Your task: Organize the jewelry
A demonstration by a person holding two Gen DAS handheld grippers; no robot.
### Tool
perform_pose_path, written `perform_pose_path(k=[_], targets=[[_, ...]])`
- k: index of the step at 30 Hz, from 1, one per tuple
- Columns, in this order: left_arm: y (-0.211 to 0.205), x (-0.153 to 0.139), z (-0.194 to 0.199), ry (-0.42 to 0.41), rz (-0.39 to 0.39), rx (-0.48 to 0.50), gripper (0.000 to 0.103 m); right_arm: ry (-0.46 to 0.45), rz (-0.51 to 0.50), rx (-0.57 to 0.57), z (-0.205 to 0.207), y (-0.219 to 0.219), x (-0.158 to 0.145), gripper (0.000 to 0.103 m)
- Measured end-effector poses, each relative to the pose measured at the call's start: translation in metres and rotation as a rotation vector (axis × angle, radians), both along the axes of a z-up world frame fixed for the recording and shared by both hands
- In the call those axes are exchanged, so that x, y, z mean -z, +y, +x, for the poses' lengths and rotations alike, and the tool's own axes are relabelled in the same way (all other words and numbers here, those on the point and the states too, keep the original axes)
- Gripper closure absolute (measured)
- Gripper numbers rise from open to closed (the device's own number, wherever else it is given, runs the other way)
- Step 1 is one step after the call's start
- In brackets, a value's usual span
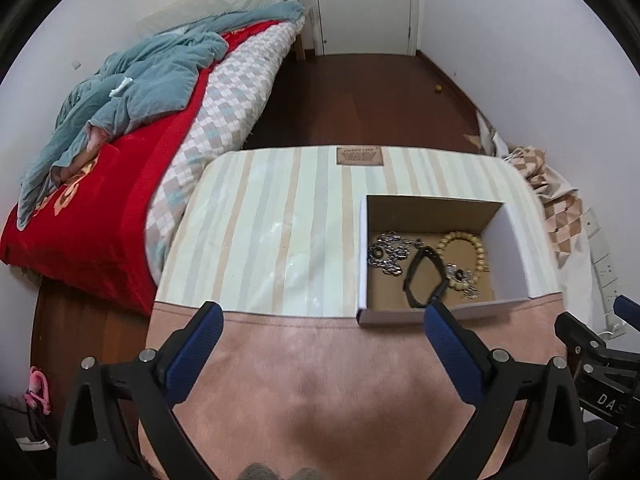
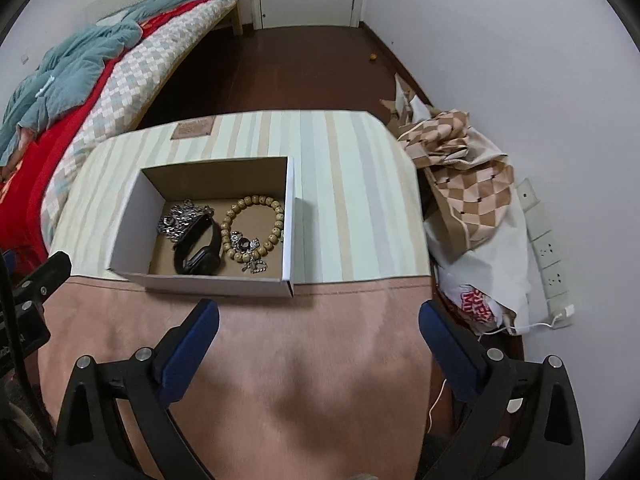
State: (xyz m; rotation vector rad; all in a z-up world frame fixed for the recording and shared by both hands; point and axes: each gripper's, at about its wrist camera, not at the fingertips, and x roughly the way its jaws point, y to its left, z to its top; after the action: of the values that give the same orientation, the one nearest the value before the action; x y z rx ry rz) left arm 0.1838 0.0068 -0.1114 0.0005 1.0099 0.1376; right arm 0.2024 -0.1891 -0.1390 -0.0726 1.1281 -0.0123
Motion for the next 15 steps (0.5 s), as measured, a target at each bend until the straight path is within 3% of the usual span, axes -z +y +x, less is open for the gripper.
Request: perform_pose_path(k=[15], targets=[[-0.005,-0.116,-0.1,-0.169,-0.026,0.033,0.001,-0.206,0.015,-0.001,-0.115,-0.007,-0.138,0.002]])
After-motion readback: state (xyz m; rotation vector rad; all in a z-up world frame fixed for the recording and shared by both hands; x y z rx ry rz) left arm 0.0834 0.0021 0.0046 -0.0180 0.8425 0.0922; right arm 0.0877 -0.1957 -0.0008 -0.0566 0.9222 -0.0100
